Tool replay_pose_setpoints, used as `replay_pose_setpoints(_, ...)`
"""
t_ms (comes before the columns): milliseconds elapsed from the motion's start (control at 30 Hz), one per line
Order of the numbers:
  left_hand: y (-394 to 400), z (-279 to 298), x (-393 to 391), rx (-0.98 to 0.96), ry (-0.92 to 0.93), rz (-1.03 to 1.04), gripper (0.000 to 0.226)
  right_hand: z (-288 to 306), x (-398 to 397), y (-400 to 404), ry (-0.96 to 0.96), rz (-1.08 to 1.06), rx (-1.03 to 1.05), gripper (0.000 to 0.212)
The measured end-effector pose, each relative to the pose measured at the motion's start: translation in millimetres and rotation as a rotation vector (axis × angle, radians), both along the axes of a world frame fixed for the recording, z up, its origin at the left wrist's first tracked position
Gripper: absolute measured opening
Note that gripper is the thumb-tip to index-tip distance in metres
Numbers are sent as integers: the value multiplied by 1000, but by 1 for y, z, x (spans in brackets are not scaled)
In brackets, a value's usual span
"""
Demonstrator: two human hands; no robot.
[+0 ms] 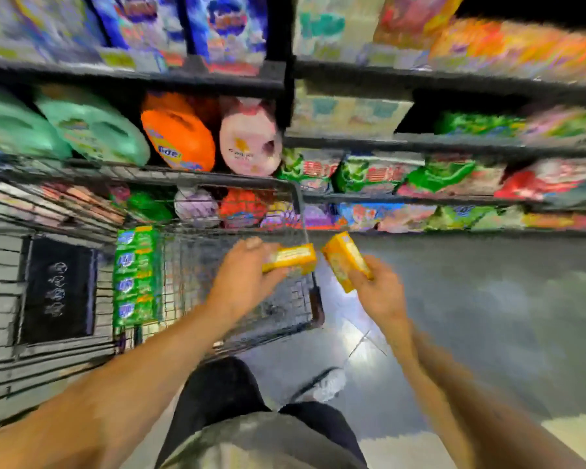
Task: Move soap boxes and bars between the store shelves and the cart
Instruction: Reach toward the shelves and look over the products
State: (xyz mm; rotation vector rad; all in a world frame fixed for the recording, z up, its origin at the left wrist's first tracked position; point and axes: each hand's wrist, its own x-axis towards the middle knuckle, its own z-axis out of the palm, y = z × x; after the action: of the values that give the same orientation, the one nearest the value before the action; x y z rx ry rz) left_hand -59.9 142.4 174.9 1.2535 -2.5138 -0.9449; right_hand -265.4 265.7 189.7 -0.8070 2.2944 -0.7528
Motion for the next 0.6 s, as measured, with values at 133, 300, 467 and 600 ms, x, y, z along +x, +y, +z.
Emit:
replay_pose_setpoints(133,31,47,-60,-59,91,44,46,27,-65,31,8,-30,-130,37)
replay_pose_setpoints(300,45,114,-119,-149,175,112,53,94,-131,50,61,21,-257,42)
replay_pose_setpoints(467,31,172,-159,-264,243,143,34,152,-186,47,154,75,-380,31)
replay_pose_setpoints(600,5,206,-182,-361,270,198,32,194,-213,26,223,106,-467,39)
